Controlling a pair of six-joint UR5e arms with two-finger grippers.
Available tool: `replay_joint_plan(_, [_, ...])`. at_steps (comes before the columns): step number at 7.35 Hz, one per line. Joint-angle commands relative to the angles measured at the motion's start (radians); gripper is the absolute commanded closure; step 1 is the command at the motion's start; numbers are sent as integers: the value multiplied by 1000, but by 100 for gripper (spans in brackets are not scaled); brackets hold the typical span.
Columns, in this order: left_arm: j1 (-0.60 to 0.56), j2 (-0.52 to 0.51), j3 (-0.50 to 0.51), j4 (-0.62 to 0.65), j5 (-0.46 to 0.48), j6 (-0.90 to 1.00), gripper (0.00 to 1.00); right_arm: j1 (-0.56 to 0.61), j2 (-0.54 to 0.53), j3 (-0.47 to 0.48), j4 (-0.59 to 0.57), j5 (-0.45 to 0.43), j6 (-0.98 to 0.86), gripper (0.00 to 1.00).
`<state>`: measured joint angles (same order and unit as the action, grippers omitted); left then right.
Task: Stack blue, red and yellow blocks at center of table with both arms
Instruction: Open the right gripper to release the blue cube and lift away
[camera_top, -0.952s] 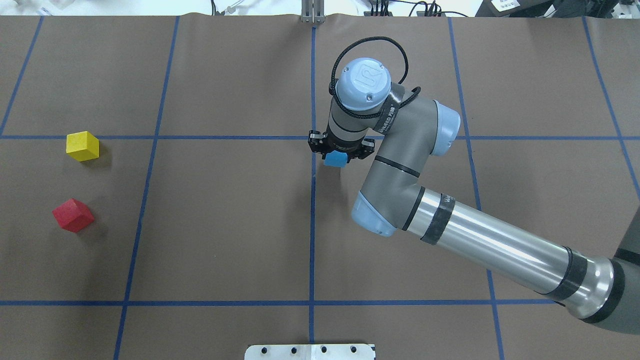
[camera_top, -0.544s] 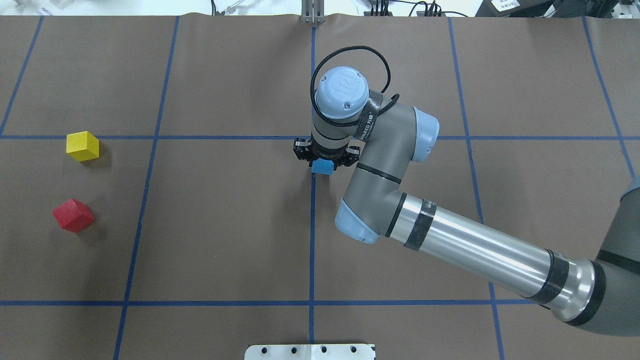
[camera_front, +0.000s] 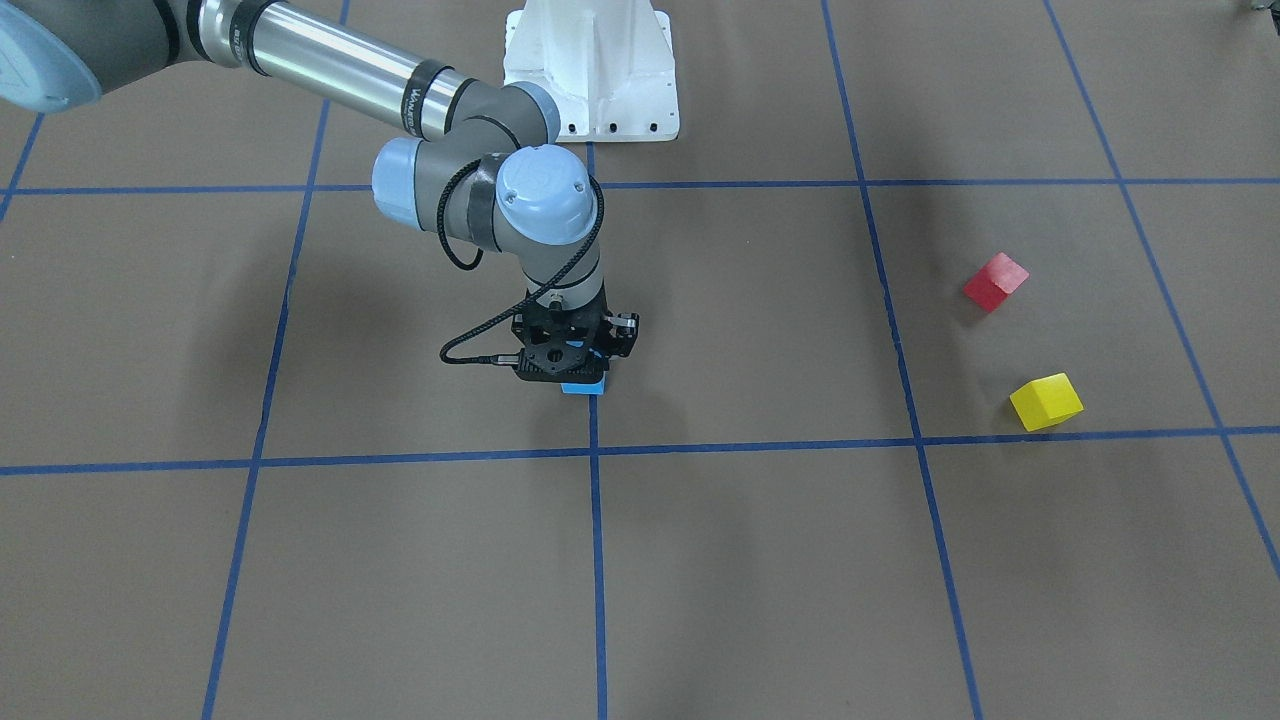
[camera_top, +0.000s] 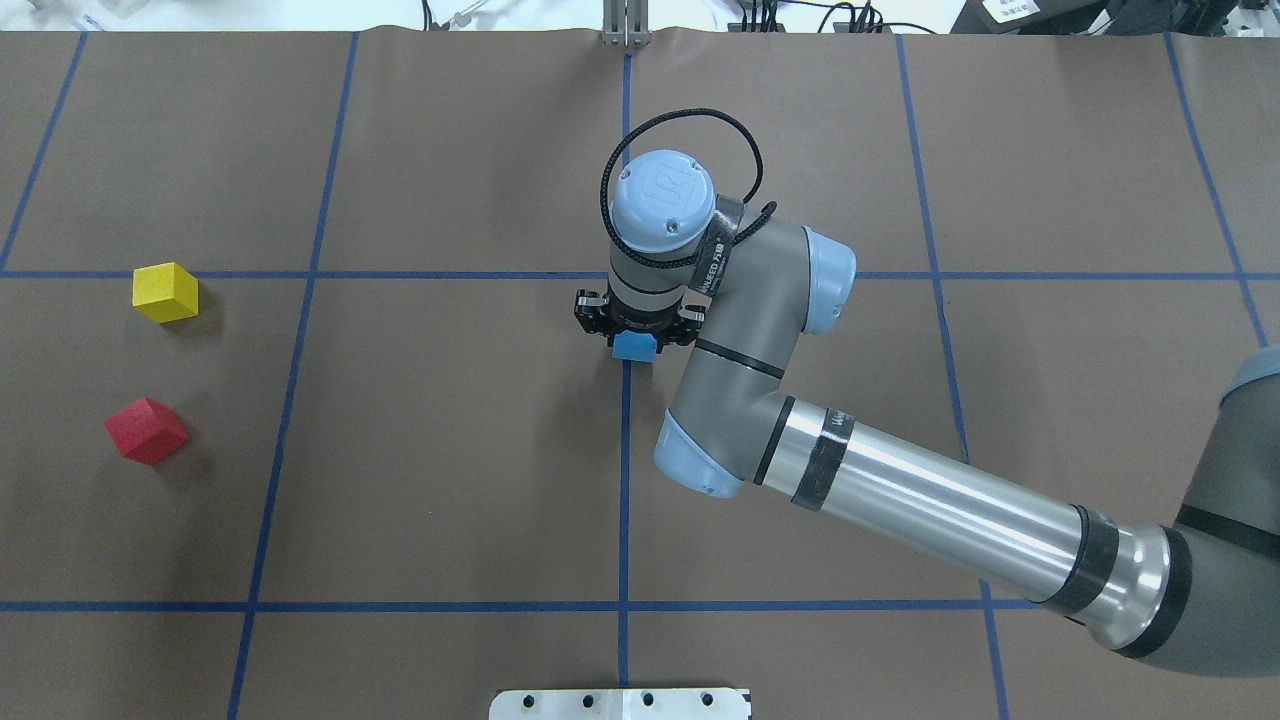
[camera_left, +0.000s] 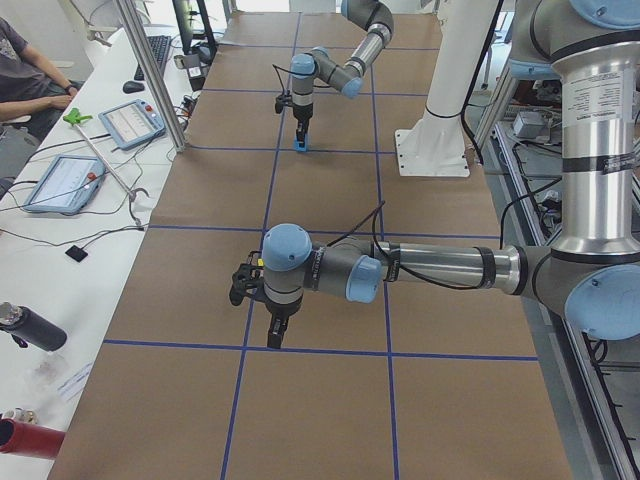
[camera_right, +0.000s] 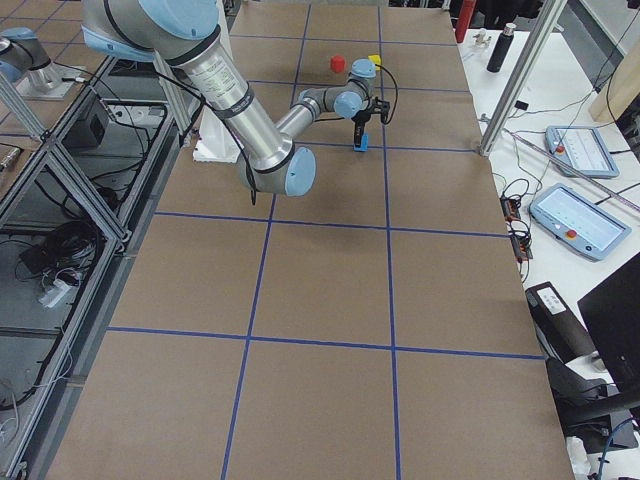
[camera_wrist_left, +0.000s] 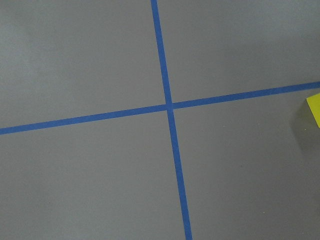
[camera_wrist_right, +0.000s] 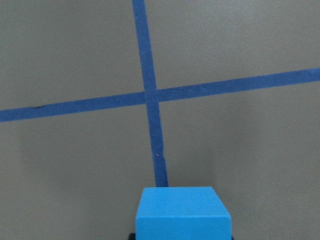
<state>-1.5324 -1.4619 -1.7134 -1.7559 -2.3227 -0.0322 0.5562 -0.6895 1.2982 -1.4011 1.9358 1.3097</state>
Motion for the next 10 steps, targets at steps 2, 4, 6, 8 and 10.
replay_joint_plan(2, [0, 0, 5, -1, 0, 2, 0, -1, 7, -2, 1, 0, 3, 60])
replay_joint_plan(4, [3, -2, 5, -4, 0, 0, 0, 1, 7, -2, 1, 0, 3, 20])
replay_joint_plan(6, [75, -18, 5, -33, 0, -148, 0, 7, 8, 12, 2, 9, 2, 1])
replay_joint_plan(8, [182, -21, 8, -127, 2, -388, 0, 65, -14, 80, -10, 124, 3, 0])
replay_joint_plan(10, [204, -25, 3, -174, 3, -495, 0, 91, -48, 119, -21, 135, 0, 0])
